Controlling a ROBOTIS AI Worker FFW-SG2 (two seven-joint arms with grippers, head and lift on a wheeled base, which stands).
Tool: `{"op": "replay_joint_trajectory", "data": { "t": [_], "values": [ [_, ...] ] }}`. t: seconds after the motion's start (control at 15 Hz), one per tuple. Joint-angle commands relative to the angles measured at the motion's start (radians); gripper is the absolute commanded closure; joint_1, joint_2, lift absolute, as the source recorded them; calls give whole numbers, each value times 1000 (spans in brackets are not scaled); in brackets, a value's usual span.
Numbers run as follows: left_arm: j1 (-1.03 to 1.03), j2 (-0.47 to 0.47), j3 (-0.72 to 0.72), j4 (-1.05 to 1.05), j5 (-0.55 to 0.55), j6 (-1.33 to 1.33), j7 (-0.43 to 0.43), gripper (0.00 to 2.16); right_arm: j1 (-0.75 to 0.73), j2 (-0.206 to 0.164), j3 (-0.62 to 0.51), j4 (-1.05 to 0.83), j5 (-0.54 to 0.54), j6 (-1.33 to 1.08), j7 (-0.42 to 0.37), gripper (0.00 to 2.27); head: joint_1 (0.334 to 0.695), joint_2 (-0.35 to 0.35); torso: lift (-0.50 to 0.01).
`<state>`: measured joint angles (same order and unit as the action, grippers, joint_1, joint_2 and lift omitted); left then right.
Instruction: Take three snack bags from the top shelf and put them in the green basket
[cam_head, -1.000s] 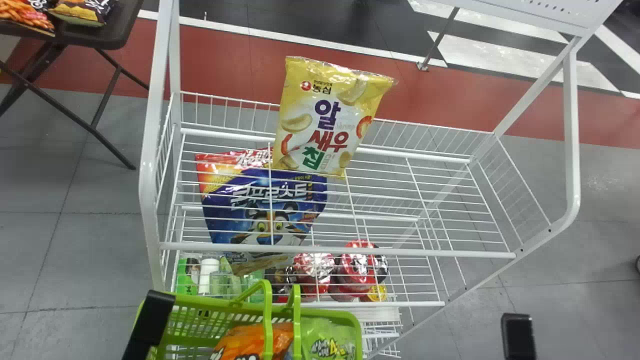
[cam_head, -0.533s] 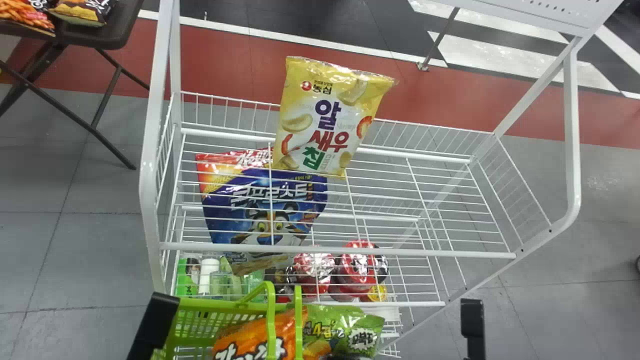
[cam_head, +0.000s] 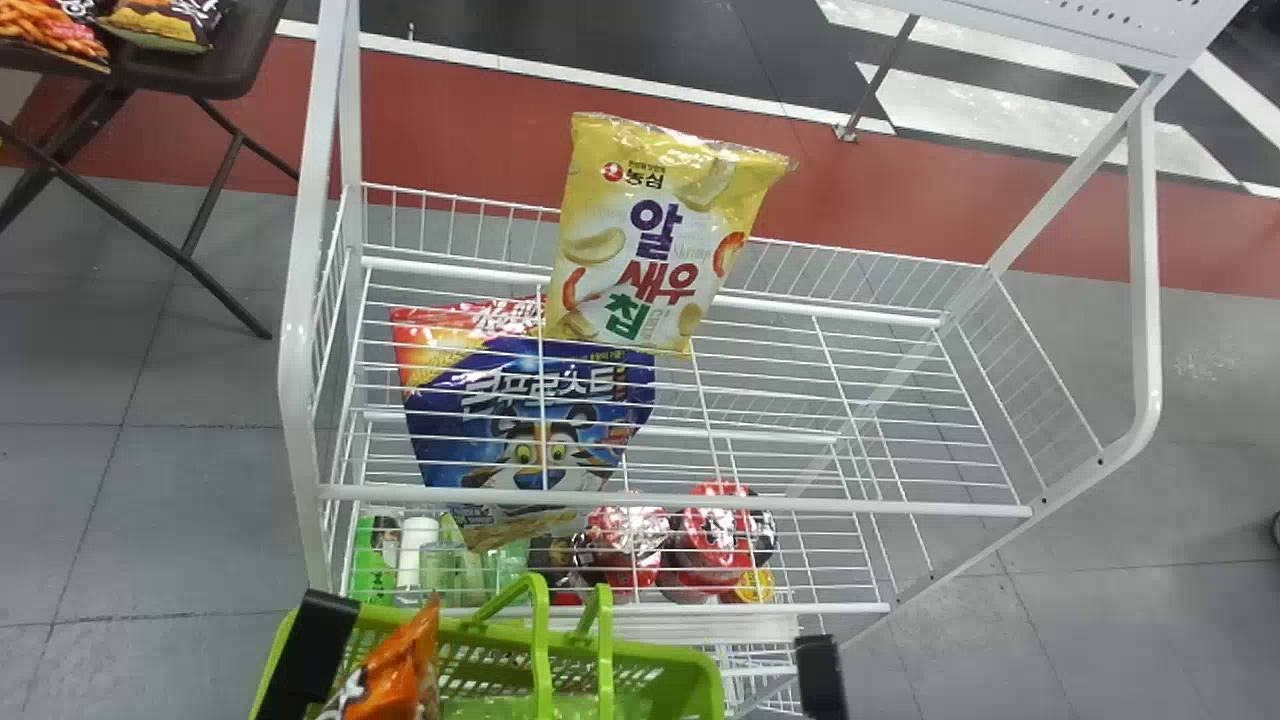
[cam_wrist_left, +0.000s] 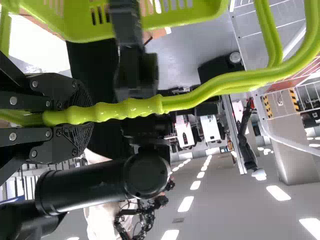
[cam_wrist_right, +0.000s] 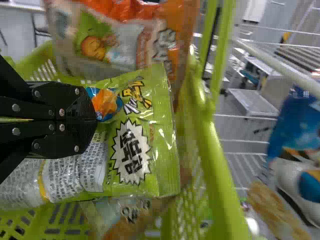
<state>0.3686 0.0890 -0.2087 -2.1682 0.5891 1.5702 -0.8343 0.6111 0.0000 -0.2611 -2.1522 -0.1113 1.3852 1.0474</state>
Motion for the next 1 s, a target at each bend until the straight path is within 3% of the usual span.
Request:
{"op": "replay_joint_trajectory", "data": {
  "t": [0.0,0.07,0.27,0.53,0.73,0.93],
  "values": [
    [0,0,0,1,0,1,-3,1048,7,1,-21,-32,8,-18,-41,876,695,-350,-28],
    [0,0,0,1,0,1,-3,1048,9,1,-49,-46,8,-36,-47,6,695,-350,-28],
    [0,-2,2,2,0,1,-3,1048,44,1,-168,-117,-73,-131,-46,36,695,-350,-28],
    [-7,-6,-6,8,0,1,6,1048,81,1,-250,-172,-179,-558,-66,63,695,-350,-28],
    [-2,-8,-6,10,-5,1,17,1048,101,1,-224,-215,-212,-843,-187,66,695,-350,-28],
    [9,-6,-6,7,0,1,23,1048,130,1,-133,-301,-196,-883,-406,66,695,-350,-28]
  ]
}}
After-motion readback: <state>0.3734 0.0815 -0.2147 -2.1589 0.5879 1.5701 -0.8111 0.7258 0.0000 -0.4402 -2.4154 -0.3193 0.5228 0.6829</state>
